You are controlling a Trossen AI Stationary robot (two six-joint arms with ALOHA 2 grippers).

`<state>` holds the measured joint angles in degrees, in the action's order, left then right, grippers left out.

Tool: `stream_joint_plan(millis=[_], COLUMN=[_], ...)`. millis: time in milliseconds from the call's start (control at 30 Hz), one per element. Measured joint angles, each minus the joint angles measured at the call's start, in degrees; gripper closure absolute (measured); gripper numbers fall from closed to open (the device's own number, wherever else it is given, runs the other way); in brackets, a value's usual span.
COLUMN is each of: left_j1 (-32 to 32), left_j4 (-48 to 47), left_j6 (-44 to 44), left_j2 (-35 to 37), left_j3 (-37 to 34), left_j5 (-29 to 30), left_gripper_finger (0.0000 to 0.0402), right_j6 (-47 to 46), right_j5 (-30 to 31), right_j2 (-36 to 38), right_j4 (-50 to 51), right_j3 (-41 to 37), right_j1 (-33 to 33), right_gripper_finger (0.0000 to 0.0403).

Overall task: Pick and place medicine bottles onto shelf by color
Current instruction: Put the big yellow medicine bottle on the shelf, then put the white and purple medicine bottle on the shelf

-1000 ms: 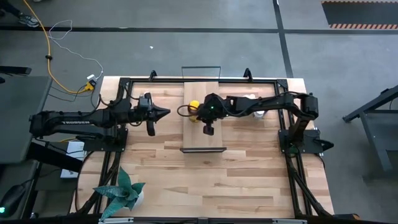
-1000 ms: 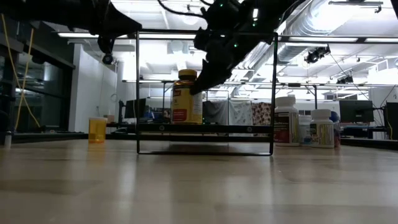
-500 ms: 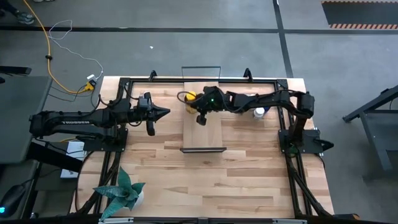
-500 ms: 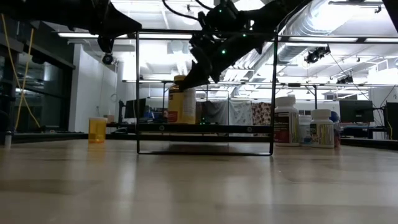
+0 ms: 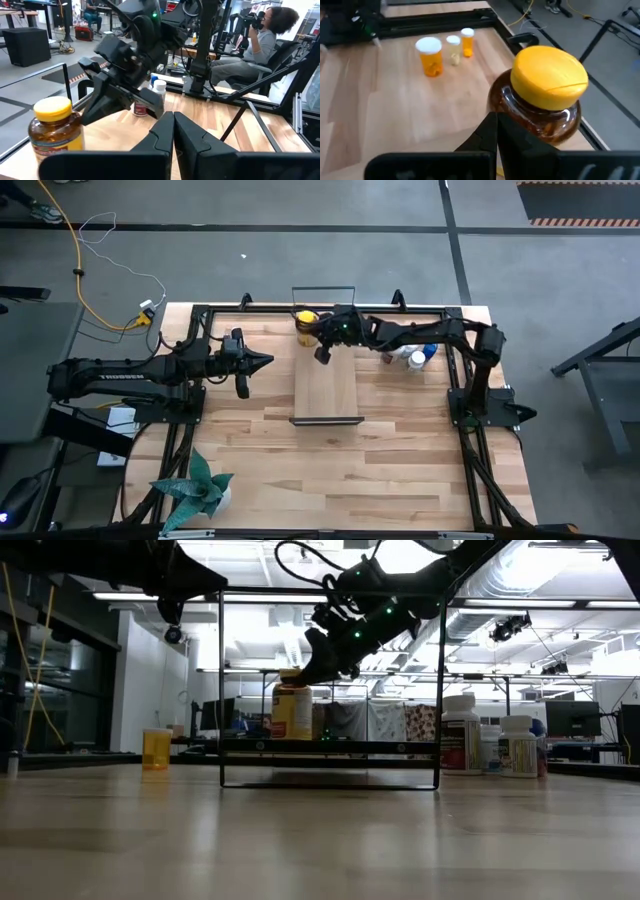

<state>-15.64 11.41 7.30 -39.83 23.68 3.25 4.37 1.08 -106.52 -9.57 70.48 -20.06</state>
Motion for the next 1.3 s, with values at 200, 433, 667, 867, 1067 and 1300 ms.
stream_joint_plan(millis=[200,433,667,867,1067,1300], left_j1=[0.0,0.0,0.0,0.0,0.0,0.0], left_j4=[0.0,0.0,-1.4,-2.5,-3.9,-5.7], left_j6=[0.0,0.0,-0.9,-0.9,0.0,0.1], left_j2=[0.0,0.0,0.0,0.0,0.0,0.0], left_j3=[0.0,0.0,0.0,0.0,0.0,0.0], left_j5=[0.0,0.7,0.7,0.7,0.7,0.7], left_gripper_finger=[0.0401,0.0401,0.0401,0.0401,0.0401,0.0401], right_j6=[-0.9,-0.9,2.0,1.9,-1.5,-10.4], right_j5=[1.3,5.3,7.5,7.8,11.0,20.5], right_j2=[-0.2,-0.2,5.3,15.2,23.0,27.0], right_j4=[-1.6,-1.4,8.7,27.3,41.0,54.7], right_j3=[0.0,0.0,0.0,0.0,-0.1,-0.2], right_j1=[-1.7,-3.5,-3.6,-1.6,3.5,5.8], right_gripper_finger=[0.0403,0.0403,0.0403,0.0403,0.0403,0.0402])
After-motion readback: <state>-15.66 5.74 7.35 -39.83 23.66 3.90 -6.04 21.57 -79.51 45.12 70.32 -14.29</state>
